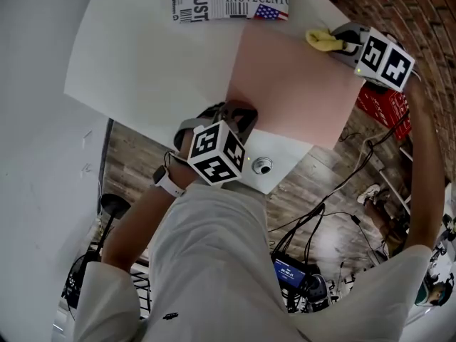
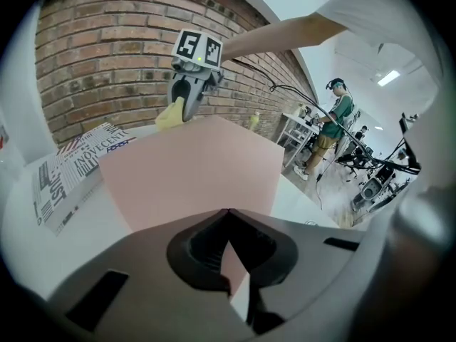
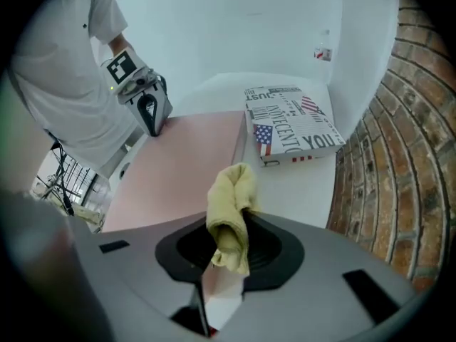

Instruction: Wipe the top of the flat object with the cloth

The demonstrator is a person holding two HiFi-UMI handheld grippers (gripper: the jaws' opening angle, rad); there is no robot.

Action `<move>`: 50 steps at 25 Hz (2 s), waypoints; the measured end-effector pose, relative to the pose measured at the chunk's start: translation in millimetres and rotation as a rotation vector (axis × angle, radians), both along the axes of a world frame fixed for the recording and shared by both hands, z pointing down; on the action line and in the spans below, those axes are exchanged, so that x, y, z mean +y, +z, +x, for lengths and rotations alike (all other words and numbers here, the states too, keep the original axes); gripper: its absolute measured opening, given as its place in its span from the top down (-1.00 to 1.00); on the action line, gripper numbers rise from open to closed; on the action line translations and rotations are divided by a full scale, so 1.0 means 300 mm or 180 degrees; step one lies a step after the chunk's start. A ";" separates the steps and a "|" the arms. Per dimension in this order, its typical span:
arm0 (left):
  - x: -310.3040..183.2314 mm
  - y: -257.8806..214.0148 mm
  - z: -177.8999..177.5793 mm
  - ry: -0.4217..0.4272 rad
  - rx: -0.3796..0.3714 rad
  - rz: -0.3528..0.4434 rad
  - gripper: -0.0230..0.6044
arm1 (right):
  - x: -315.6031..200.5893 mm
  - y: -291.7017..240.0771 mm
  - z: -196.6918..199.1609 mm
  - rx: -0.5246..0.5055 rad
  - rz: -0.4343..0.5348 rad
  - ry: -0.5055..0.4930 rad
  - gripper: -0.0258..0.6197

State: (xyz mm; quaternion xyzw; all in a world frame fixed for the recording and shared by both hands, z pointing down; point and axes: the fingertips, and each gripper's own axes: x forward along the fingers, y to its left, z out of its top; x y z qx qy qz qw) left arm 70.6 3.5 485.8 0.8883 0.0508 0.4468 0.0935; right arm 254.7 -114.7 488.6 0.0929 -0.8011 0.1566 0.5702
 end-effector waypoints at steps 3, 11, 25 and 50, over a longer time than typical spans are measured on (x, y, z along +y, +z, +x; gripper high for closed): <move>0.002 -0.001 0.002 0.0029 0.0024 0.0048 0.87 | -0.039 -0.001 -0.059 -0.0110 -0.0032 0.0035 0.63; 0.026 -0.002 0.010 0.0053 0.0073 0.0023 0.87 | -0.136 -0.026 -0.245 -0.0278 0.0023 -0.0032 0.63; 0.135 -0.005 -0.028 0.0065 0.0128 -0.0088 0.87 | -0.191 -0.033 -0.563 -0.0536 -0.0209 -0.0253 0.63; 0.239 -0.096 -0.183 -0.0330 0.0457 -0.0822 0.86 | -0.143 -0.011 -0.841 0.0619 0.0401 -0.2180 0.63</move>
